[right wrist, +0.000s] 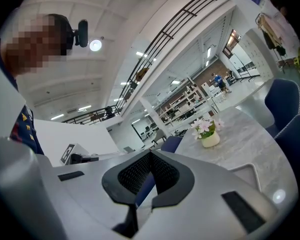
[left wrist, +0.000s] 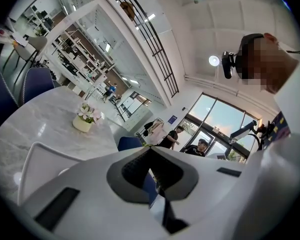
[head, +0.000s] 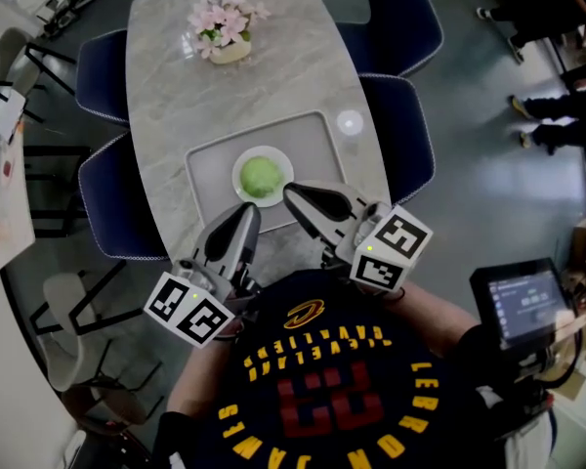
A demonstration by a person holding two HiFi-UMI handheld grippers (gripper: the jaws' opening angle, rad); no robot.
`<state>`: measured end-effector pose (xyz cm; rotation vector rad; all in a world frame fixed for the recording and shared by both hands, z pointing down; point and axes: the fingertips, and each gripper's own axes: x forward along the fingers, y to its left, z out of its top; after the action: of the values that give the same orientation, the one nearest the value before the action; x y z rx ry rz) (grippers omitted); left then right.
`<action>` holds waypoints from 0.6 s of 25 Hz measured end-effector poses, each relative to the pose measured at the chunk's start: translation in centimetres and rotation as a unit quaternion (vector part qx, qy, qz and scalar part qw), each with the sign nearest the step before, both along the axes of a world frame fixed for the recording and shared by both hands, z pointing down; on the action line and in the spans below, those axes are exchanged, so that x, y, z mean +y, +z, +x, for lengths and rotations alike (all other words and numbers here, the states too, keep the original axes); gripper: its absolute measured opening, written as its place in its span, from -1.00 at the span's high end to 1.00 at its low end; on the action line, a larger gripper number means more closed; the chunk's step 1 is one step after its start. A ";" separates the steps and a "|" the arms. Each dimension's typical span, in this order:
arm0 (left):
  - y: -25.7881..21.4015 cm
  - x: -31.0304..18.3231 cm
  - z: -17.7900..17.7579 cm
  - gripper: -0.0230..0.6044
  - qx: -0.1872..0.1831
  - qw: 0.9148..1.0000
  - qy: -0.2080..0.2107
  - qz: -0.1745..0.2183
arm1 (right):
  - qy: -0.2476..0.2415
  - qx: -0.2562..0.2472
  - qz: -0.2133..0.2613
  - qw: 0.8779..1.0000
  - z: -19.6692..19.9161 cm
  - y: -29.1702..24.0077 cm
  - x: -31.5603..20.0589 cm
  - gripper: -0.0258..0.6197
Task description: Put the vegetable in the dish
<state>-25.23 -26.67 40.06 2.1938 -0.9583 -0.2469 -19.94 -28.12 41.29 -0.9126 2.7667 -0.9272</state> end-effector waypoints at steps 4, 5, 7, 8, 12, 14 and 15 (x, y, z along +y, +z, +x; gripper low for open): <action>0.1 -0.1 -0.4 0.93 0.000 1.000 -0.002 -0.001 | -0.001 0.001 0.001 1.000 -0.3 0.0 -0.2 0.91; 0.1 -0.1 -0.5 0.93 0.000 1.000 -0.003 -0.002 | -0.001 0.000 0.001 1.000 -0.4 0.1 -0.2 0.91; 0.3 0.0 -0.7 0.93 -0.001 1.000 -0.005 -0.006 | -0.003 -0.004 -0.003 1.000 -0.6 0.2 -0.3 0.91; 0.5 -0.1 -0.8 0.93 -0.001 1.000 -0.006 -0.007 | -0.003 -0.005 -0.005 1.000 -0.6 0.3 -0.3 0.91; 0.5 -0.2 -0.5 0.93 0.001 1.000 -0.002 -0.006 | -0.001 -0.005 -0.008 1.000 -0.3 0.3 -0.3 0.91; 0.2 -0.1 0.1 0.93 0.001 1.000 0.001 -0.005 | 0.001 -0.004 -0.009 1.000 0.3 -0.1 -0.1 0.91; 0.1 0.0 0.4 0.93 0.001 1.000 0.003 -0.005 | 0.002 -0.004 -0.010 1.000 0.6 -0.2 0.0 0.91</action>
<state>-24.81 -26.70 40.13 2.1866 -0.9491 -0.2404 -19.38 -28.16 41.11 -0.9158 2.7530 -0.9575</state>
